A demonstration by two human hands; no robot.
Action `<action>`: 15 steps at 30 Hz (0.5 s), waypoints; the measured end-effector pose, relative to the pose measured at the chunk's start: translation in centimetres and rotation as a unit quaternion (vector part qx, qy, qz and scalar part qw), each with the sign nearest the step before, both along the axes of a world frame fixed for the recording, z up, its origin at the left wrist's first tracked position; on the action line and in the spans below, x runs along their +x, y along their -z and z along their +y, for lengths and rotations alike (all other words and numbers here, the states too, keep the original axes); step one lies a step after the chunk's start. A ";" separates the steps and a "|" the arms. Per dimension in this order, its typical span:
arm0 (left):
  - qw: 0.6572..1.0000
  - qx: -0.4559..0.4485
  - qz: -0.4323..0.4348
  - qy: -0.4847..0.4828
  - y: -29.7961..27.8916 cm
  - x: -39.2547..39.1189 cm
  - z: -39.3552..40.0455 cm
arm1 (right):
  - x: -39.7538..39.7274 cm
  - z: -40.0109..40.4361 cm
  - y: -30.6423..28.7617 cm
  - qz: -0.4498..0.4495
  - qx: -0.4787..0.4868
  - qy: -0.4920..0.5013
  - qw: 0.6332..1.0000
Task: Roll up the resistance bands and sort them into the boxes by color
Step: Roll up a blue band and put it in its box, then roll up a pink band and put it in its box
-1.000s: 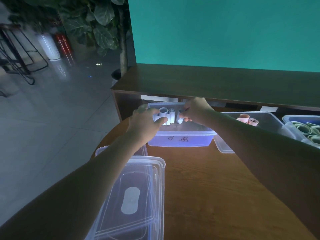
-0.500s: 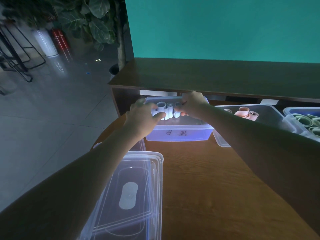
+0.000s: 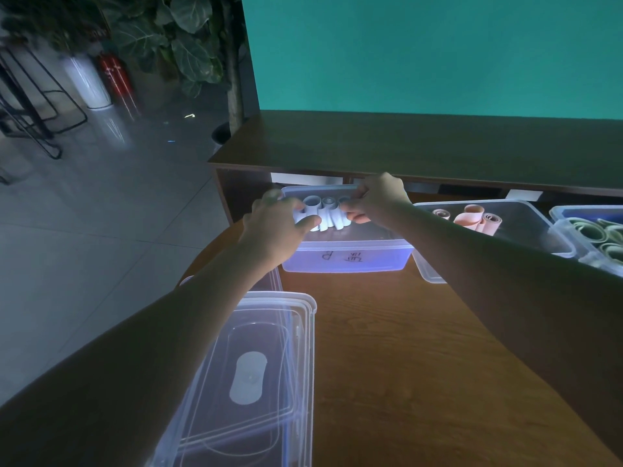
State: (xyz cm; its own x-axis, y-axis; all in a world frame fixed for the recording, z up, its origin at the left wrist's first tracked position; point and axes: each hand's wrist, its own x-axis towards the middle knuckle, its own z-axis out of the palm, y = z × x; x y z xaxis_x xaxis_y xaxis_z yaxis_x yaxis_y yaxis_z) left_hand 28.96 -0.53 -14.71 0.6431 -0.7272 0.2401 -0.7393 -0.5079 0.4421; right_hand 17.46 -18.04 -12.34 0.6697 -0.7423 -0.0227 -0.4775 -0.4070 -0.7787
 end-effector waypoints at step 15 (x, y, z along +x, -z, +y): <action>0.997 -0.011 -0.071 -0.005 -1.3 -1.0 0.9 | -1.8 0.5 -1.8 -0.005 0.004 -0.001 1.000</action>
State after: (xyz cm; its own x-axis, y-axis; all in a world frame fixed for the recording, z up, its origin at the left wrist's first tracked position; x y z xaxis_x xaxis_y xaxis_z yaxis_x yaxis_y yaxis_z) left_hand 27.96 0.41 -13.40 0.6083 -0.7146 0.3454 -0.7906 -0.5067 0.3440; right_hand 15.66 -17.51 -10.54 0.6717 -0.7405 -0.0225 -0.4689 -0.4014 -0.7868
